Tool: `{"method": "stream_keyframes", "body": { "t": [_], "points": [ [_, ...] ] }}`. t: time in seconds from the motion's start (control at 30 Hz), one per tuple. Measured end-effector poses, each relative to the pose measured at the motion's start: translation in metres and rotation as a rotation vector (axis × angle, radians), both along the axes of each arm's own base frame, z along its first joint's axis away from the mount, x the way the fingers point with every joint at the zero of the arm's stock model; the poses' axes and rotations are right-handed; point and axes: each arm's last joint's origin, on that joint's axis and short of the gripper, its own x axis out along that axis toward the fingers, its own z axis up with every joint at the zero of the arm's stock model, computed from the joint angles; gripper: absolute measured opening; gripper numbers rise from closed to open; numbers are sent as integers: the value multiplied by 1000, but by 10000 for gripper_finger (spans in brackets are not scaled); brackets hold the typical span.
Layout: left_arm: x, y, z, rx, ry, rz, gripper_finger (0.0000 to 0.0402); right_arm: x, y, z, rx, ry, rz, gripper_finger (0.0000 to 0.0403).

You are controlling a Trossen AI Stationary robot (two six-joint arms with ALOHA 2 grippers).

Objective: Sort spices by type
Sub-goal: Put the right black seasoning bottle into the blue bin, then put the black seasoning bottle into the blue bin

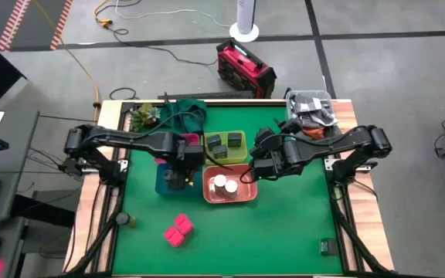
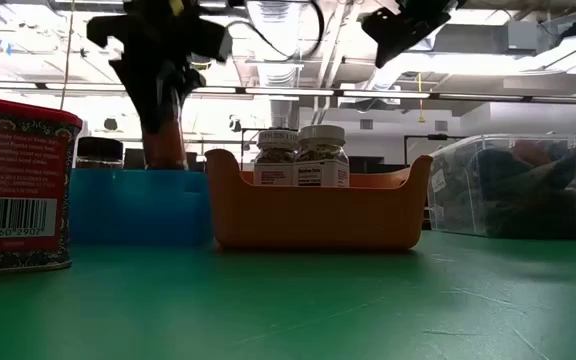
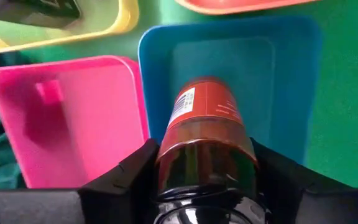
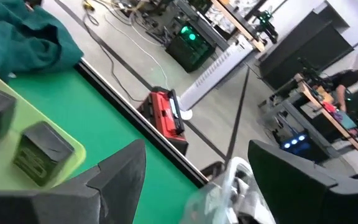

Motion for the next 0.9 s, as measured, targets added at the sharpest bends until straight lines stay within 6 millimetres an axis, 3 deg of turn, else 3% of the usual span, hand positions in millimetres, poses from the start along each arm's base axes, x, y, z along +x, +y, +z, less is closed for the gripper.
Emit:
{"method": "stream_keyframes", "body": {
  "t": [0.33,0.67,0.9],
  "points": [
    [17,28,-29,-75,78,10,201,-8,-14,-15,-38,88,-52,317],
    [25,21,-44,-134,120,12,205,-14,-21,-15,-34,61,-82,317],
    [28,12,-45,-133,108,-4,277,-15,-14,-13,-32,49,-54,317]
  ]
}}
